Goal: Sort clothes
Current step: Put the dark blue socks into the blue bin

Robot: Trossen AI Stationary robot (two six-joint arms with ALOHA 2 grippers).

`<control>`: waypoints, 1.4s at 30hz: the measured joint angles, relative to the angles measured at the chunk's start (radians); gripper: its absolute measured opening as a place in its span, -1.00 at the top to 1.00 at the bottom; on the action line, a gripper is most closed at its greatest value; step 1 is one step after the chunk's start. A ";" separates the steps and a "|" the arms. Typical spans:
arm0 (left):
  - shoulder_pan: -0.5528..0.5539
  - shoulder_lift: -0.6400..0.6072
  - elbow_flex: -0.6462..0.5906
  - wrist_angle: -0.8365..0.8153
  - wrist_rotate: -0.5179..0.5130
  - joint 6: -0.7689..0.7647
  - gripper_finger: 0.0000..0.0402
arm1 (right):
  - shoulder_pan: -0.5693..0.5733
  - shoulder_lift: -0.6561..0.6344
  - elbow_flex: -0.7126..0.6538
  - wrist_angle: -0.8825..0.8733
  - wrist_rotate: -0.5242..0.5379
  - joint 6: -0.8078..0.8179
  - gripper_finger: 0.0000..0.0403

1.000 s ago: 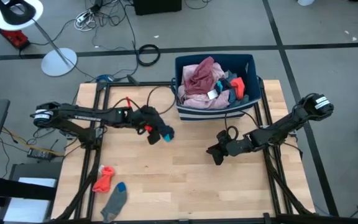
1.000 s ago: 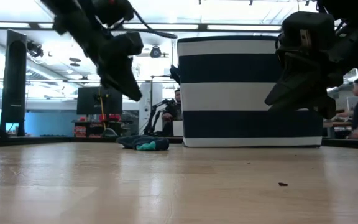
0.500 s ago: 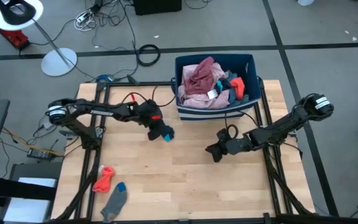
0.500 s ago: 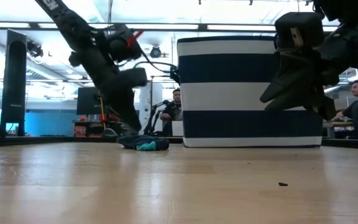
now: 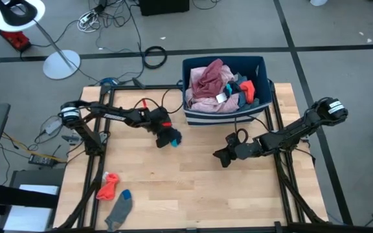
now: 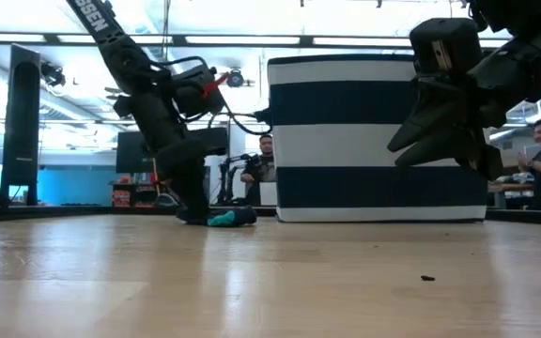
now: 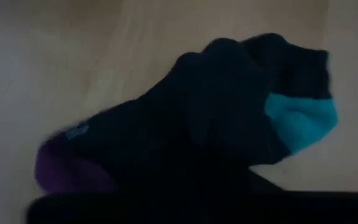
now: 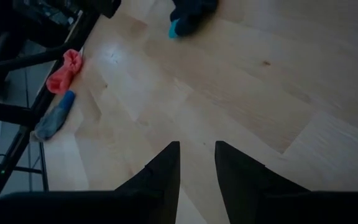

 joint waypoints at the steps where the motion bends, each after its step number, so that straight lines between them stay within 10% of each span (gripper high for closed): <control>1: -0.003 -0.005 0.006 -0.017 0.010 -0.021 0.90 | 0.000 0.000 0.000 0.000 0.000 -0.003 0.49; 14: -0.140 -0.133 0.265 -0.437 -0.022 -0.090 0.99 | 0.000 0.000 0.000 -0.002 -0.016 -0.107 0.49; 28: -0.253 -0.153 0.812 -0.897 -0.211 -0.152 1.00 | 0.000 0.000 0.000 -0.041 -0.027 -0.222 0.49; 42: -0.190 -0.125 1.169 -0.759 -0.275 -0.064 1.00 | 0.000 0.000 -0.001 -0.081 -0.069 -0.276 0.49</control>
